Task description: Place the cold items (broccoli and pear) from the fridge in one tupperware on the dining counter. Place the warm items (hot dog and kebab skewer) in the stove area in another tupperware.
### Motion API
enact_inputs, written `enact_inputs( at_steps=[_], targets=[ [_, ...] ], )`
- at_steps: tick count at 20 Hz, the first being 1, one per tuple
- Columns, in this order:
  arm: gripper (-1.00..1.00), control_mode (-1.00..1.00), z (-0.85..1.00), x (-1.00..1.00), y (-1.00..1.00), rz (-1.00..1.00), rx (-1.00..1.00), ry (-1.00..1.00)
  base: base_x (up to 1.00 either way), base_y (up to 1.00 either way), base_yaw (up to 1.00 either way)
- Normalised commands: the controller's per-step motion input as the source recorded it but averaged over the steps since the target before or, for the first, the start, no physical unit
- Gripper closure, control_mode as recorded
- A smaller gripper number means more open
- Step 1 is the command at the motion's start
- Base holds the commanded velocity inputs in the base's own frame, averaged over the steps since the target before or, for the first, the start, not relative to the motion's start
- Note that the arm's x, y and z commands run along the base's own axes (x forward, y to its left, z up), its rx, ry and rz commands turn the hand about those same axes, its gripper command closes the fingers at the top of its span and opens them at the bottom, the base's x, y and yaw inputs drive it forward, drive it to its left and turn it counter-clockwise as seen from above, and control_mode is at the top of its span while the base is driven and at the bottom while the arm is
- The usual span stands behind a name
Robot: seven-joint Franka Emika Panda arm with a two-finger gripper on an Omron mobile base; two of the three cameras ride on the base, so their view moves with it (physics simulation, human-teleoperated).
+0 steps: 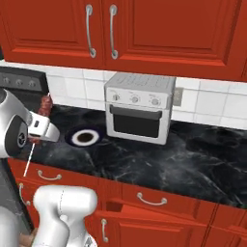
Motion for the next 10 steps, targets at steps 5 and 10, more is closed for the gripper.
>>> enact_inputs(
  at_steps=[5,10],
  targets=[
    [1.0,1.0,0.0,0.0,0.0,0.0,0.0,0.0,-0.99,0.0,0.3],
    [1.0,1.0,0.0,0.0,0.0,0.0,0.0,0.0,-1.0,0.0,0.64]
  ],
)
